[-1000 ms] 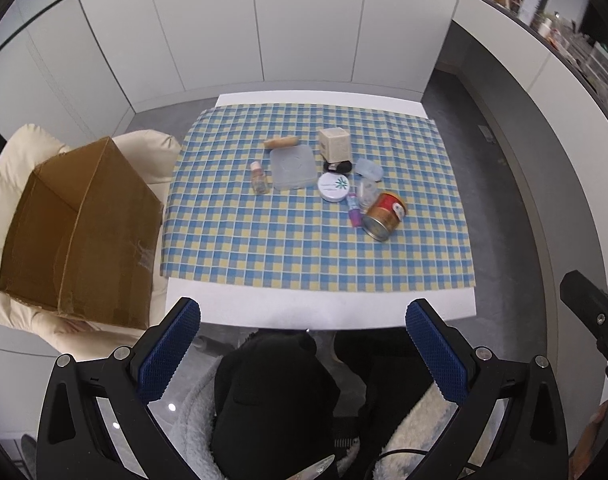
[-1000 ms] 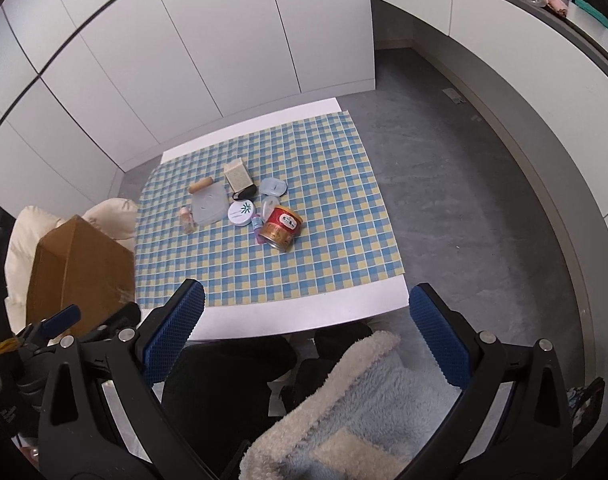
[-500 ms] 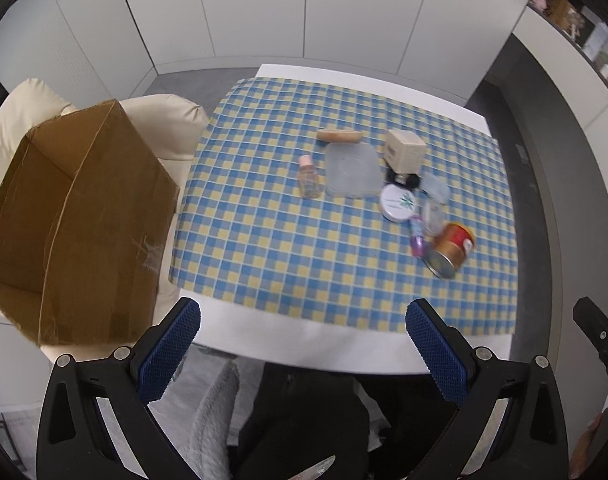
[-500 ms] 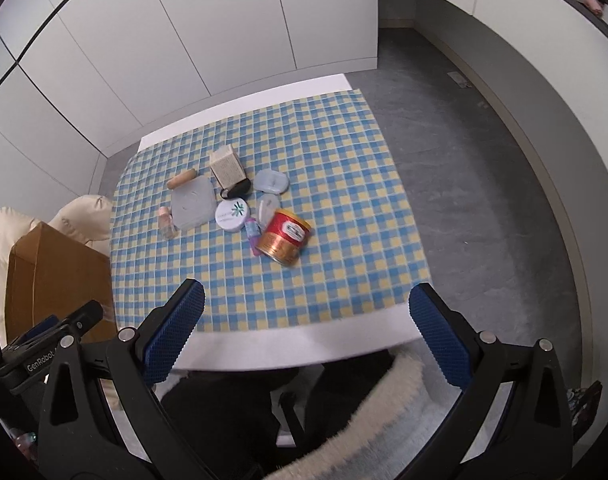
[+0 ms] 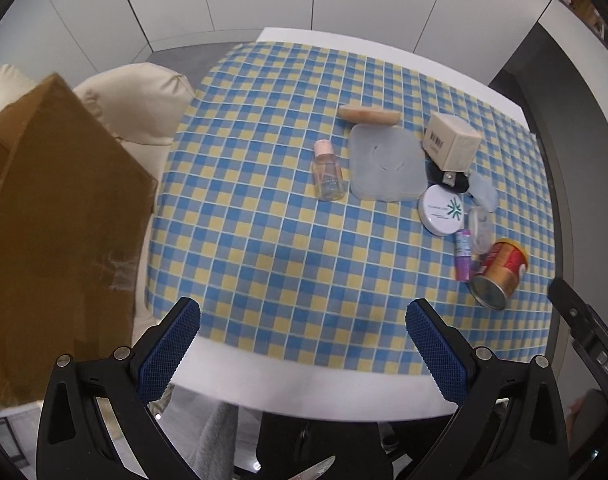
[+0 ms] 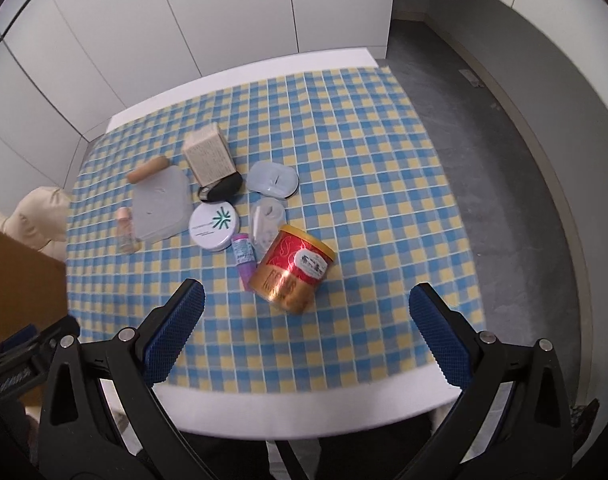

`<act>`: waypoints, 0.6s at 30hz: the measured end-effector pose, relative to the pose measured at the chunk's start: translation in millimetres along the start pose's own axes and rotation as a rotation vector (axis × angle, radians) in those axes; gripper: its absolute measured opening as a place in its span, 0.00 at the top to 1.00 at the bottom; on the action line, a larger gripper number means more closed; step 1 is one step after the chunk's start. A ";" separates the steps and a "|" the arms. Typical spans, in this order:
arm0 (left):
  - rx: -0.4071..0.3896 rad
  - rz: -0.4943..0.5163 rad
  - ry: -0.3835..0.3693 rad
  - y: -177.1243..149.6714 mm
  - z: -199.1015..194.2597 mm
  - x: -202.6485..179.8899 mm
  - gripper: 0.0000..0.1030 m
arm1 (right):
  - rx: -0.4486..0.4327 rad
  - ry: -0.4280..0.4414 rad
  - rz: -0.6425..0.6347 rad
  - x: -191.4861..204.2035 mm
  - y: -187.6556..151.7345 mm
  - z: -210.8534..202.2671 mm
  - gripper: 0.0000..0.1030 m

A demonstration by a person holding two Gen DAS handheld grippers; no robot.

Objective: Organize objects
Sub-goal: 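Grasp the pink-capped clear bottle with the left gripper while the right gripper grasps the red EPMR can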

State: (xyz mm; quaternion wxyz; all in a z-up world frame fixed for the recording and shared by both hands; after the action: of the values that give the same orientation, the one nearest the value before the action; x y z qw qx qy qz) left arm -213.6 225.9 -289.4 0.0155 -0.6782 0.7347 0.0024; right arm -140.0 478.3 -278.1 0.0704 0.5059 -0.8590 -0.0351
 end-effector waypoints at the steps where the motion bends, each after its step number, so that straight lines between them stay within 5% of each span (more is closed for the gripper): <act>1: -0.002 0.002 0.003 2.7 3.8 -0.6 0.00 | 0.008 0.002 0.003 -0.1 1.9 7.9 0.00; 5: -0.017 -0.010 0.000 22.0 21.2 3.2 0.01 | 0.041 0.034 0.017 -0.2 8.1 44.0 0.00; 13: 0.019 -0.036 0.025 66.6 74.6 -5.7 0.02 | 0.112 -0.054 0.011 -2.3 13.2 88.4 0.01; 18: -0.033 -0.060 0.041 88.8 88.4 -11.7 0.04 | 0.098 -0.060 0.008 -5.9 15.2 95.1 0.23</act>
State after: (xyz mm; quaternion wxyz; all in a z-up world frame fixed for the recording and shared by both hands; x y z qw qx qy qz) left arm -299.5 246.8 -378.9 -0.0108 -0.6998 0.7142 0.0001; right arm -165.2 489.9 -370.5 0.0197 0.5042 -0.8633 -0.0078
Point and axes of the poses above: each gripper's, at about its wrist camera, not at the fingertips, and z roughly the way its jaws point, x to its left, y to its top, the point moved 3 cm from there along z, roughly the way its jaws point, and after that the axes turned 14 degrees about x, right-handed, at the moved point
